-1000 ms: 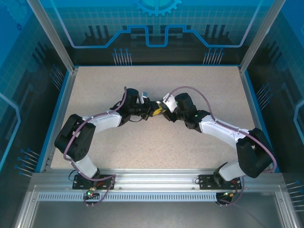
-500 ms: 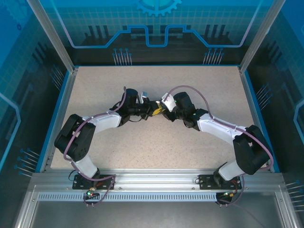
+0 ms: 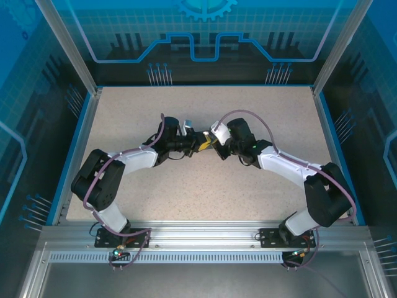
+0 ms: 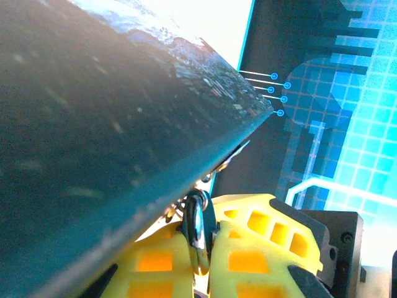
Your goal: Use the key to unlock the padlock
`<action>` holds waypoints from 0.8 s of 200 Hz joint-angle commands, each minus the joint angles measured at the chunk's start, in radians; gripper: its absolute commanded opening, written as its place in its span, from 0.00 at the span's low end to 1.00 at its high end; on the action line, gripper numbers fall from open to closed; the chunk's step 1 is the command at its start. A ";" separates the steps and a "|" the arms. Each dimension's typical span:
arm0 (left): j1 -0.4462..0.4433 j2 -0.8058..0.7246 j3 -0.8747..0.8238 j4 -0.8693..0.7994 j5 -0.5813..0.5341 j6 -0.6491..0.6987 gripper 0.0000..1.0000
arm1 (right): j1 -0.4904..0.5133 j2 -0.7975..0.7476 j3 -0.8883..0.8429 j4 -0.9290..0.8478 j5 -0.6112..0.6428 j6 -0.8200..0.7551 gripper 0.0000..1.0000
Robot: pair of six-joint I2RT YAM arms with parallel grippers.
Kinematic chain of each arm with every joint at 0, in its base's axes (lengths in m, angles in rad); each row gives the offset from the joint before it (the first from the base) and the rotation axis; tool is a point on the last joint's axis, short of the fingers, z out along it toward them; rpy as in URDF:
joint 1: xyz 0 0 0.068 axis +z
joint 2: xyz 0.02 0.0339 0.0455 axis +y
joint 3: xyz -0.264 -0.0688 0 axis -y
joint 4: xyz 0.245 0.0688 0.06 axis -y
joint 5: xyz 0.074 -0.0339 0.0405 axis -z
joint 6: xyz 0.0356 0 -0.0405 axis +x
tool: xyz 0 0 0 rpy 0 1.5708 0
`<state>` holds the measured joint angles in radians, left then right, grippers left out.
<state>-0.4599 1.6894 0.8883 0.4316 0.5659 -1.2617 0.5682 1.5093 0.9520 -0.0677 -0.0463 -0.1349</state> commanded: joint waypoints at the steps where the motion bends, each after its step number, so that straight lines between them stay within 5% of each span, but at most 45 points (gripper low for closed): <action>1: -0.002 0.001 -0.020 0.030 0.032 -0.004 0.00 | -0.045 -0.022 0.043 -0.039 -0.115 0.053 0.01; 40: -0.002 0.006 -0.023 0.033 0.026 0.000 0.00 | -0.093 -0.026 0.044 -0.057 -0.224 0.096 0.03; 79: -0.001 0.012 -0.025 0.030 0.017 0.004 0.00 | -0.119 -0.045 0.032 -0.055 -0.261 0.125 0.37; 160: -0.008 0.008 -0.061 0.055 0.020 0.010 0.00 | -0.202 -0.182 -0.067 0.009 -0.364 0.334 0.48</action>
<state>-0.4660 1.6897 0.8669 0.4774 0.5781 -1.2560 0.3710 1.3411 0.9039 -0.0746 -0.3607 0.1089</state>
